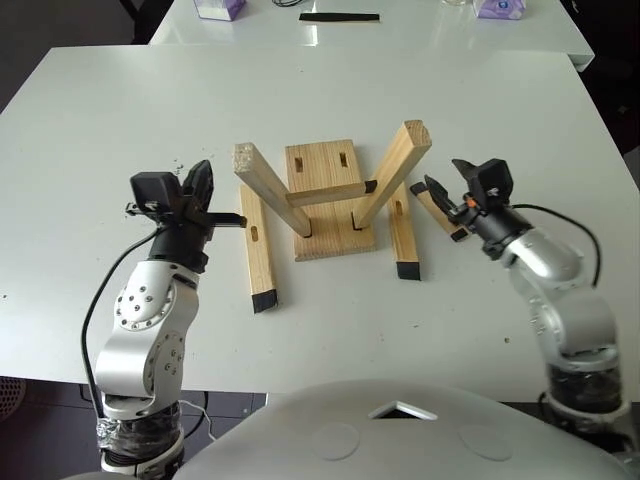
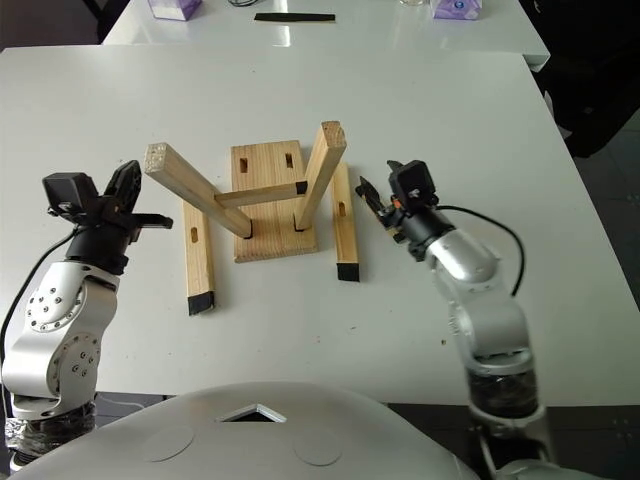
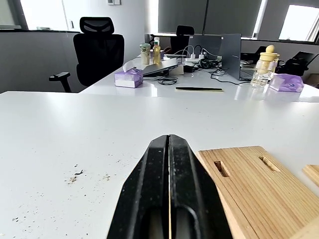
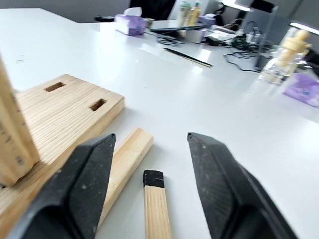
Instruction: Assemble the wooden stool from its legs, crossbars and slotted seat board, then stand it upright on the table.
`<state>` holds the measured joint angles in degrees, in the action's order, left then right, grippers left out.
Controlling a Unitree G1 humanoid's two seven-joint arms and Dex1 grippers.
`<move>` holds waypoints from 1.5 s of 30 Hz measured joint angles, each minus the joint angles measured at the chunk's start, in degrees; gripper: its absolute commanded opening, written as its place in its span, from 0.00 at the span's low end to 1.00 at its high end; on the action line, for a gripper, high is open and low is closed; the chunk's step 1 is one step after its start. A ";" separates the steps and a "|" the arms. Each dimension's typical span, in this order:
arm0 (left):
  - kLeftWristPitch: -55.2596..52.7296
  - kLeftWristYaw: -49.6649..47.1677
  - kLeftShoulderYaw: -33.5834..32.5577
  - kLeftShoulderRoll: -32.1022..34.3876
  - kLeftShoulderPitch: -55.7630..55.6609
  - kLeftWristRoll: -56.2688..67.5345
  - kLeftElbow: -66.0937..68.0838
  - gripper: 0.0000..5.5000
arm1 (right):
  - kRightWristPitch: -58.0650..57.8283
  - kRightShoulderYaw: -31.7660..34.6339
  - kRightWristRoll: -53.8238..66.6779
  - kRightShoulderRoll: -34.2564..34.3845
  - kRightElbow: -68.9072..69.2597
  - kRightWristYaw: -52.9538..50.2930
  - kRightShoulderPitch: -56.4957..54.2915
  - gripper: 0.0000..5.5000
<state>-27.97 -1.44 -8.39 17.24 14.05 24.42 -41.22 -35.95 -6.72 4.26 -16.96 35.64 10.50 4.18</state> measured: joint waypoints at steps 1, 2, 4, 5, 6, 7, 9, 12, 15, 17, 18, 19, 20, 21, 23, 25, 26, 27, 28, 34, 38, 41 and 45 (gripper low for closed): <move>-0.99 -0.94 1.38 -0.31 -0.46 -1.02 -0.85 0.00 | -0.76 -2.84 -2.51 4.55 1.38 -5.05 0.45 0.35; -1.85 -1.49 2.67 -0.64 -1.05 -1.69 -1.44 0.00 | -1.50 -4.92 -4.53 7.96 2.42 -8.94 0.64 0.31; -4.40 -3.33 6.99 -1.86 -2.70 -3.74 -4.16 0.00 | -3.91 -10.04 -9.62 15.89 4.95 -17.64 0.35 0.26; -5.45 -3.95 8.98 -2.54 -3.43 -4.28 -5.74 0.00 | -5.00 -11.78 -11.51 18.19 5.86 -20.25 -0.45 0.24; -6.03 -4.80 10.83 -3.50 -4.07 -5.04 -7.43 0.00 | -5.27 -13.45 -12.59 19.09 6.39 -21.14 -2.20 0.21; -6.27 -5.23 11.61 -4.08 -4.19 -5.80 -8.35 0.00 | -5.36 -14.34 -13.40 19.24 6.65 -21.23 -3.36 0.19; -7.10 -7.02 13.22 -5.15 -2.84 -7.46 -10.35 0.00 | -7.15 -15.13 -14.13 19.18 6.97 -20.63 -4.94 0.13; -7.32 -8.89 15.12 -6.98 -1.54 -10.37 -10.79 0.00 | -7.62 -15.20 -13.84 18.82 6.40 -17.98 -6.57 0.04; -6.35 -10.26 16.61 -9.17 -1.57 -13.65 -9.02 0.00 | -6.44 -14.30 -13.12 18.04 3.56 -14.90 -8.33 0.00; -5.48 -11.03 16.51 -10.38 -1.67 -15.05 -7.44 0.00 | -5.14 -13.43 -12.21 17.15 1.97 -12.59 -9.48 0.00; -4.86 -11.32 16.06 -10.97 -1.68 -15.79 -6.61 0.00 | -4.53 -13.04 -11.49 16.66 1.35 -11.40 -9.97 0.00; -4.54 -11.47 15.60 -11.46 -1.77 -16.28 -5.98 0.00 | -3.95 -12.46 -10.98 16.31 0.77 -10.26 -10.34 0.00; -4.15 -11.59 15.21 -11.69 -1.85 -16.77 -5.48 0.00 | -3.41 -11.90 -10.62 16.03 0.25 -9.38 -10.66 0.00; -3.50 -11.69 14.79 -12.00 -1.90 -17.33 -5.08 0.00 | -2.69 -11.01 -9.99 15.50 -0.46 -8.53 -11.16 0.00; -2.47 -11.58 14.47 -12.37 -2.13 -17.79 -4.52 0.00 | -2.22 -9.75 -9.61 14.61 -0.96 -7.68 -11.77 0.00; -2.19 -11.36 13.56 -12.62 -2.70 -18.60 -3.44 0.00 | -2.01 -8.53 -9.22 13.98 -0.95 -6.82 -11.83 0.00; -2.04 -11.28 12.66 -12.65 -3.01 -18.65 -2.92 0.00 | -1.76 -8.38 -9.09 13.61 -0.84 -6.49 -11.80 0.00; -1.88 -11.15 11.58 -12.65 -3.32 -18.69 -2.71 0.00 | -1.42 -8.15 -8.96 13.20 -0.60 -6.07 -11.72 0.00; -1.40 -10.97 10.53 -12.66 -3.46 -18.65 -2.75 0.00 | -1.11 -7.73 -9.02 12.63 -0.25 -5.92 -11.48 0.00; -3.14 -11.23 -1.07 -13.20 1.80 -18.09 -8.38 0.00 | -4.60 0.70 -15.42 11.25 5.44 -12.51 -7.37 0.00; -5.97 -9.96 -1.62 -13.28 4.15 -17.24 -11.43 0.00 | -8.61 -2.07 -15.71 14.18 8.59 -13.24 -7.03 0.00; -8.65 -3.25 11.70 -12.10 0.93 -14.77 -11.47 0.00 | -9.31 -12.57 -11.97 16.07 7.68 -7.90 -9.29 0.00; -9.04 -3.01 16.90 -10.31 -2.30 -19.48 -9.17 0.00 | -9.46 -13.10 -14.97 15.15 6.98 -8.59 -9.69 0.00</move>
<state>-37.01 -4.45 8.51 6.93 11.74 4.94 -50.39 -45.41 -19.83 -10.70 -1.81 42.62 1.91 -5.51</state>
